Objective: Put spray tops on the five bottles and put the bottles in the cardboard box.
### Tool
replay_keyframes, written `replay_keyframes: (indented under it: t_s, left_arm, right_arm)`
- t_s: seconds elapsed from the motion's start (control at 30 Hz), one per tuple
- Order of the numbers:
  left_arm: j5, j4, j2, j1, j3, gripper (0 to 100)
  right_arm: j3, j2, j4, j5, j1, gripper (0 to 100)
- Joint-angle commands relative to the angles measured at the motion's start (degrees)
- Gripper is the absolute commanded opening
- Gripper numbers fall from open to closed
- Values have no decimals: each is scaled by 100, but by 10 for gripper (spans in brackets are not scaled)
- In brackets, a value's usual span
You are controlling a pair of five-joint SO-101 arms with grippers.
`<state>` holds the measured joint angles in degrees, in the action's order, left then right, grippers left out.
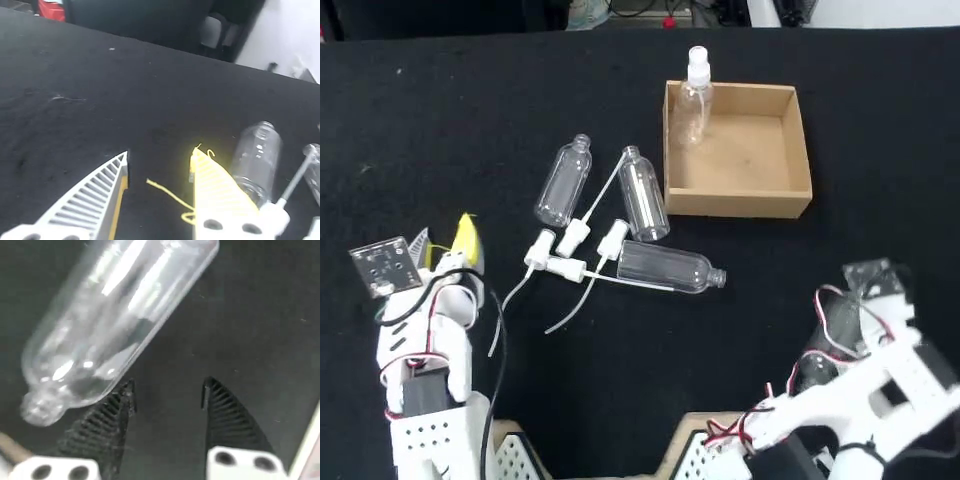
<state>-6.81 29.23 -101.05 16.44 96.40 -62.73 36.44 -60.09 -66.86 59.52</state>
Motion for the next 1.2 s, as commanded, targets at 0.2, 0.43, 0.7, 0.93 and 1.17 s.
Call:
replay_keyframes:
  t_s: [0.2,0.43,0.7,0.93,1.17]
  left_arm:
    - [0,-79,-35,-233,110,195]
    - [9,18,-35,-233,110,195]
    - [9,-9,-44,-233,110,195]
    - [9,-9,-44,-233,110,195]
    - [9,18,-44,-233,110,195]
  right_arm:
    - [1877,189,-2699,1811,-1899,208]
    - [2668,198,-2664,-501,-1424,205]
    - [2545,163,-1767,-4343,1257,204]
    - [998,198,-281,-4527,1846,204]
    - [-13,198,-88,-4519,1152,204]
